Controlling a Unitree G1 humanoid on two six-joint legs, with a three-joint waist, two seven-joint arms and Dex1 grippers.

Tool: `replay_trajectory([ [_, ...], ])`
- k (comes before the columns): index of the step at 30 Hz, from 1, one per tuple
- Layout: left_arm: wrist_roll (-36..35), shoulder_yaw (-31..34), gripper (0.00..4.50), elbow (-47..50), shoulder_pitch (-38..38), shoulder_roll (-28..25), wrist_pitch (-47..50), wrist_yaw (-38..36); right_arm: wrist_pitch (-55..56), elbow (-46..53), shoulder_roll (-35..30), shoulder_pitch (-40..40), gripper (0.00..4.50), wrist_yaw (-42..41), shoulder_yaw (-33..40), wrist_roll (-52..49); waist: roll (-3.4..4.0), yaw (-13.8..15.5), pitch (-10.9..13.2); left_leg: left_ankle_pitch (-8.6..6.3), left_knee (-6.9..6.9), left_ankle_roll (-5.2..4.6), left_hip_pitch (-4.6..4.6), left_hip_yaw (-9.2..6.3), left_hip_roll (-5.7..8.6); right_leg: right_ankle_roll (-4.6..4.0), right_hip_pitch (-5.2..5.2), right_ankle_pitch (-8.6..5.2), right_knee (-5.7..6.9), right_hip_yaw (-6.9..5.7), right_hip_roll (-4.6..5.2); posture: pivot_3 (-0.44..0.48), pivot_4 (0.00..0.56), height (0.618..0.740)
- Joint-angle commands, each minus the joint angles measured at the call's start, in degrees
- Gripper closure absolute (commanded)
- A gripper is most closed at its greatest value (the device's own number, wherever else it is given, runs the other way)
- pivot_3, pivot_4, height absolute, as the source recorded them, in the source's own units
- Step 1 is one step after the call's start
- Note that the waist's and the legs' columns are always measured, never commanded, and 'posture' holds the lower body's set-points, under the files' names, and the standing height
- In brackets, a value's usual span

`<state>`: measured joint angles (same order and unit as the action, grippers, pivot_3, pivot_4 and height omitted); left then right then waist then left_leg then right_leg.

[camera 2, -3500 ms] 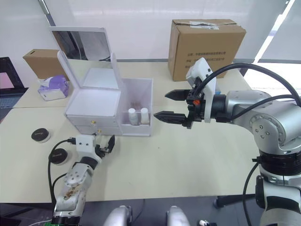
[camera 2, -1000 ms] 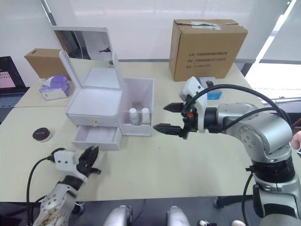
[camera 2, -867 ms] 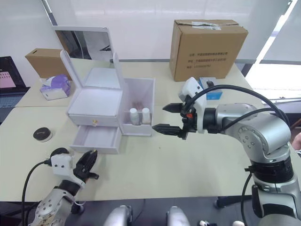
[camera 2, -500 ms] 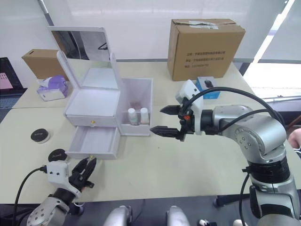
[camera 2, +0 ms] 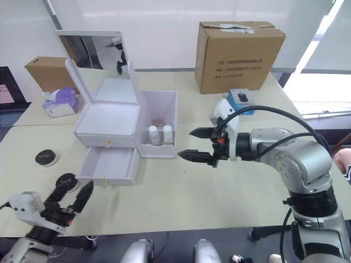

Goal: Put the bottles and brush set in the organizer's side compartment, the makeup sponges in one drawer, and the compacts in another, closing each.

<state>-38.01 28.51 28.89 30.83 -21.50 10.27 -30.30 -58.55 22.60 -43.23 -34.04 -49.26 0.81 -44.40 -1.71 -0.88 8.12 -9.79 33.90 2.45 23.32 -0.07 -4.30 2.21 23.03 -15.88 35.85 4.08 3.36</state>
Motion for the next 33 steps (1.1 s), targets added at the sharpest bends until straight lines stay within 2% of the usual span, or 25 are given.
replay_trajectory([
  [1,-1.51,10.39,0.02,-10.21,0.68,-7.58,-2.67,-9.31,3.44,0.46,-4.72,1.64,0.0,-5.45,5.2,-1.38,0.01,-0.01,0.0,-0.01,0.0,0.01,0.0,0.02,0.0,-0.01,0.01,0.0,-0.01,0.0,0.02,0.0,0.15,0.74],
  [7,-0.89,20.4,0.02,-33.85,-2.49,-21.45,-5.05,-23.35,10.56,-6.38,-15.59,7.98,0.0,-14.24,8.41,3.62,-0.14,0.05,0.02,-0.19,-0.05,0.3,-0.06,0.08,-0.05,-0.22,0.12,-0.14,-0.07,-0.1,0.12,0.0,0.15,0.74],
  [11,1.36,22.17,0.02,-50.64,-6.18,-30.68,-7.15,-31.53,14.69,-13.52,-18.18,10.69,0.0,-17.19,10.67,6.02,-0.16,-0.06,0.02,-0.26,-0.12,0.42,-0.08,0.21,-0.15,-0.3,0.21,-0.18,-0.08,-0.15,0.18,0.0,0.15,0.74],
  [16,5.08,21.59,0.02,-67.36,-11.89,-38.46,-13.2,-37.78,17.81,-20.61,-19.61,14.27,0.0,-19.1,12.02,9.05,-0.13,-0.17,-0.01,-0.4,-0.2,0.65,-0.15,0.52,-0.41,-0.38,0.42,-0.15,-0.04,-0.21,0.18,0.0,0.15,0.74],
  [21,6.85,20.61,0.02,-73.94,-16.31,-41.53,-15.97,-41.05,20.71,-23.88,-19.67,15.46,0.0,-20.42,12.59,10.65,-0.06,-0.25,-0.08,-0.4,-0.33,0.64,-0.15,0.99,-0.59,-0.52,0.77,-0.05,0.12,-0.2,0.21,0.0,0.15,0.74],
  [27,7.84,20.26,0.02,-75.39,-18.7,-41.55,-16.71,-42.62,17.56,-20.09,-18.96,9.95,0.0,-21.1,8.68,9.15,-0.04,-0.55,-0.13,-0.39,-0.58,0.62,-0.25,1.17,-0.62,-0.48,1.04,0.15,0.27,-0.15,0.18,0.0,0.15,0.74],
  [33,6.31,22.14,0.02,-67.45,-14.89,-37.11,-14.4,-41.97,11.31,-16.76,-14.98,-5.34,0.0,-22.21,1.19,7.17,-0.04,-1.43,-0.13,-0.39,-0.68,0.62,-0.45,1.17,-0.67,-0.44,1.06,0.28,0.29,-0.15,0.14,0.0,0.15,0.74],
])
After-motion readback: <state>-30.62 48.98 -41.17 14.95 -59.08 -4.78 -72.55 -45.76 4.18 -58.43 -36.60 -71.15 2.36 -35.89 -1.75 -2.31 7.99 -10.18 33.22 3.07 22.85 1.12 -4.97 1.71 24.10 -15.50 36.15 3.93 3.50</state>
